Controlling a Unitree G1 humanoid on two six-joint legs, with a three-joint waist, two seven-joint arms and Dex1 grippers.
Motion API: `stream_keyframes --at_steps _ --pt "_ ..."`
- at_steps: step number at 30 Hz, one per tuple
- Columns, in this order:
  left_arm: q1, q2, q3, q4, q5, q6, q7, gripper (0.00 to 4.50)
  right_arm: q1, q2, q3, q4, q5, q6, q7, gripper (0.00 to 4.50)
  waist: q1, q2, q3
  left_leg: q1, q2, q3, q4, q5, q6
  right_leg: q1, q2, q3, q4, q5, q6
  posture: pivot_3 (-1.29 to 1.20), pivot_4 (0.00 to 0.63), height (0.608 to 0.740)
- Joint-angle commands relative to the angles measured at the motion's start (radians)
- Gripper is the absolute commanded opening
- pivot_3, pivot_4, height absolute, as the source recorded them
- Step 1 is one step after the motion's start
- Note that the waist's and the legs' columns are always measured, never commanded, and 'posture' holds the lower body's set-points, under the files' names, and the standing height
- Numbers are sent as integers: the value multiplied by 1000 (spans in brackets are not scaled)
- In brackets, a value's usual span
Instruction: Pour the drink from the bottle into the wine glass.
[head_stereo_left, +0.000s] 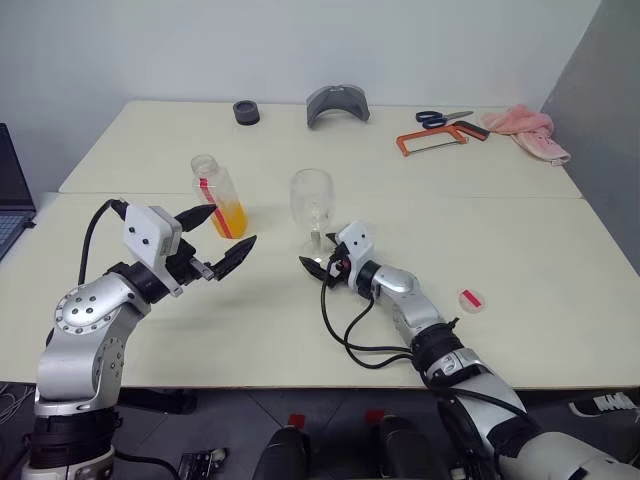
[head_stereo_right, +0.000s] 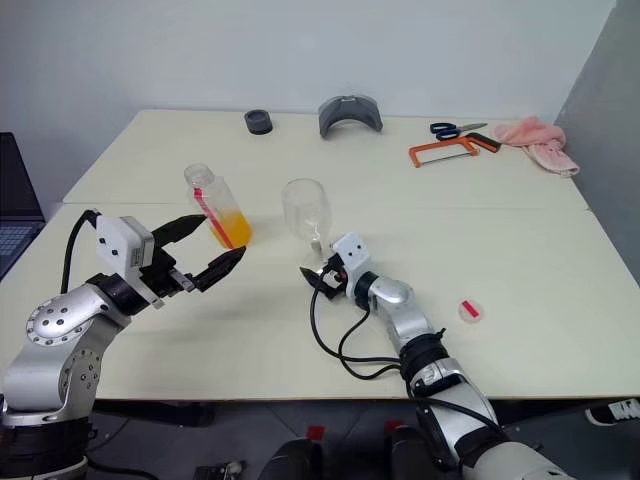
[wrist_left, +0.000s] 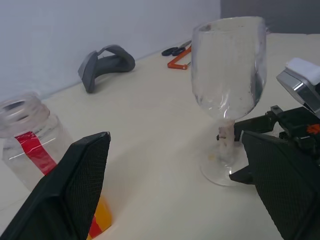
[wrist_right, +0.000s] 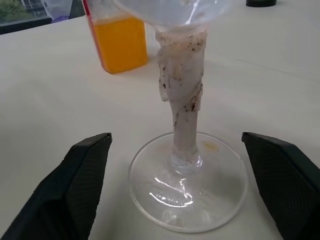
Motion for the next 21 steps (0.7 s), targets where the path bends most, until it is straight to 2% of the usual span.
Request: stream_keyframes --at_steps 1,11,16,18,21 --pt "-18 1 12 -56 -26 12 18 4500 21 -8 3 -96 11 19 17 4480 0 0 0 0 0 0 0 0 0 0 0 0 0 0 0 0 150 740" --pt "3 -26 10 -76 -37 21 58 4500 203 -129 13 -454 40 183 72 4480 2 0 0 0 0 0 0 0 0 0 -1 0 0 0 0 0 150 740" --pt "41 -59 3 -41 -1 3 92 4500 320 -260 44 -727 68 311 159 4480 4 0 0 0 0 0 0 0 0 0 -1 0 0 0 0 0 150 740" --pt "72 -74 -1 -16 18 -8 104 4500 375 -333 41 -868 105 375 203 4480 7 0 0 -1 1 -1 0 0 0 0 -1 0 -1 0 0 0 150 740" --pt "112 -98 -8 12 59 -42 134 4500 429 -385 -25 -1039 228 508 217 4480 7 0 0 -1 1 -1 0 0 0 0 -1 0 -2 0 0 0 150 740"
